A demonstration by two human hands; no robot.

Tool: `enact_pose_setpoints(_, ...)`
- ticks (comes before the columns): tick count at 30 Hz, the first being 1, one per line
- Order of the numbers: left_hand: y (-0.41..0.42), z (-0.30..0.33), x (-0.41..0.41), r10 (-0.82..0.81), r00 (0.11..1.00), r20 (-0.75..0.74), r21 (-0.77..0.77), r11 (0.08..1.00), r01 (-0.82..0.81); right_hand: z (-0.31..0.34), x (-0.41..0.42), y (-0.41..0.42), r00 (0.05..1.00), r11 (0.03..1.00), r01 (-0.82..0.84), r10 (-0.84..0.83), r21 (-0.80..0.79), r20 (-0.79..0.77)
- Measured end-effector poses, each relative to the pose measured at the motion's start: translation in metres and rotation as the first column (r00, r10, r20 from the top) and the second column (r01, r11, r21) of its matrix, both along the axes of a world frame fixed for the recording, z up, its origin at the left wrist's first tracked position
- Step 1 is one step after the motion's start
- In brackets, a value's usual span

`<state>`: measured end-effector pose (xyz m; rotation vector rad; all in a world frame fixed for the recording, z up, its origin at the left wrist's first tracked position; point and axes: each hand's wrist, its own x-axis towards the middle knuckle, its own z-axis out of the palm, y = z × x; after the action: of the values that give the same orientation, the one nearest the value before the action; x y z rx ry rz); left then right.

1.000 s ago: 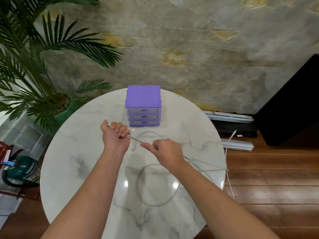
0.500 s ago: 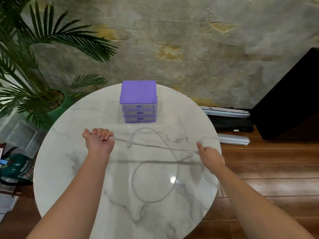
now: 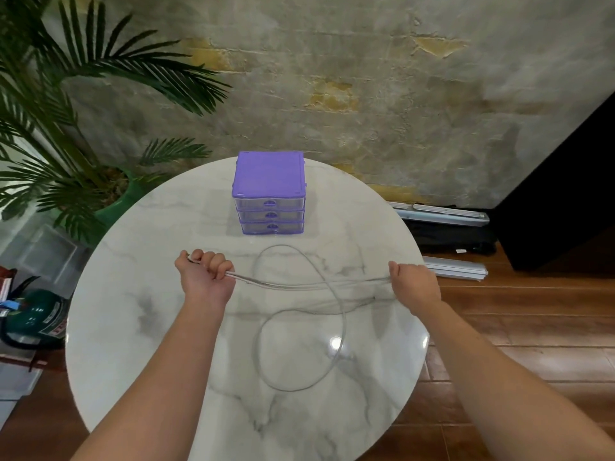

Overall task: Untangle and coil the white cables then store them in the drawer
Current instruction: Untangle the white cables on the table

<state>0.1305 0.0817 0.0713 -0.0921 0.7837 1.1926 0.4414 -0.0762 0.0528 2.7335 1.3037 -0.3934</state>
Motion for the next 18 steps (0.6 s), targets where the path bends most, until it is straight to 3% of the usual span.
enact_pose_setpoints(3, 0.001, 0.004, -0.004, 0.034, 0.999, 0.013, -0.001, 0.999, -0.034, 0.001, -0.022, 0.012, 0.991, 0.997, -0.025, 0.015, -0.078, -0.130)
enact_pose_setpoints(6, 0.004, 0.010, -0.002, 0.071, 0.996, 0.058, -0.001, 0.998, -0.071, 0.008, -0.065, 0.039, 0.950, 0.983, -0.151, 0.174, 0.107, -0.259)
enact_pose_setpoints(9, 0.007, 0.015, 0.002, 0.092, 0.991, 0.100, 0.005, 0.996, -0.093, 0.023, -0.123, 0.062, 0.779, 0.892, -0.202, 0.396, 0.404, -0.485)
enact_pose_setpoints(12, 0.008, 0.018, 0.002, 0.089, 0.989, 0.116, 0.034, 0.995, -0.094, 0.038, -0.169, 0.071, 0.627, 0.874, -0.209, 0.464, 0.439, -0.625)
enact_pose_setpoints(18, 0.004, 0.014, -0.006, 0.064, 0.996, -0.069, 0.073, 0.996, -0.059, 0.029, -0.172, 0.067, 0.732, 0.914, -0.200, 0.380, 0.354, -0.566)
